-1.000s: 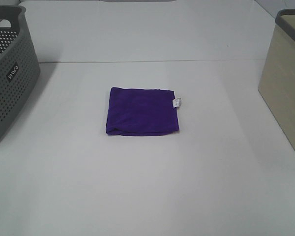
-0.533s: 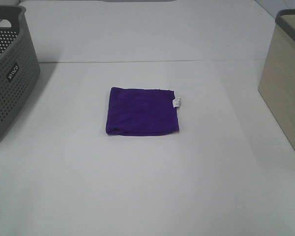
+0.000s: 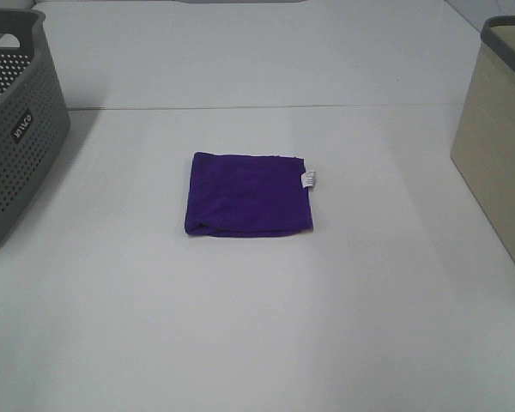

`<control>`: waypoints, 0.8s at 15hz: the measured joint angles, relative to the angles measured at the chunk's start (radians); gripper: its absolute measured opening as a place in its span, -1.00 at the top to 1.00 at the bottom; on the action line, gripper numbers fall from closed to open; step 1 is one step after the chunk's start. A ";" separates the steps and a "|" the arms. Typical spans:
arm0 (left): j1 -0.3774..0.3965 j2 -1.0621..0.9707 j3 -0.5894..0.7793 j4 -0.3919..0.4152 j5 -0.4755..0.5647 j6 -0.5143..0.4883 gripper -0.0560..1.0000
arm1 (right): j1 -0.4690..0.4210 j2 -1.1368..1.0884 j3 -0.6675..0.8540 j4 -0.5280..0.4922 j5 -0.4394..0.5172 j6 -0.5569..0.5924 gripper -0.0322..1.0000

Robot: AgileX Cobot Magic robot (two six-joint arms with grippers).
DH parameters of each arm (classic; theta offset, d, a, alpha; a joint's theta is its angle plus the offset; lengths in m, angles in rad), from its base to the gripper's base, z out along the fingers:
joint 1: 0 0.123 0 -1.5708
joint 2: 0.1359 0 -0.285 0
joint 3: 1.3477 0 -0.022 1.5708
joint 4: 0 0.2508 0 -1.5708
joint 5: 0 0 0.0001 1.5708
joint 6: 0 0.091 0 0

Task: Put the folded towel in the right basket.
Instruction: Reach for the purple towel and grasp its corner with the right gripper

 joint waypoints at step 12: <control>0.000 0.000 0.000 0.000 0.000 0.000 -0.98 | 0.113 0.799 -0.371 0.419 -0.140 -0.142 -0.62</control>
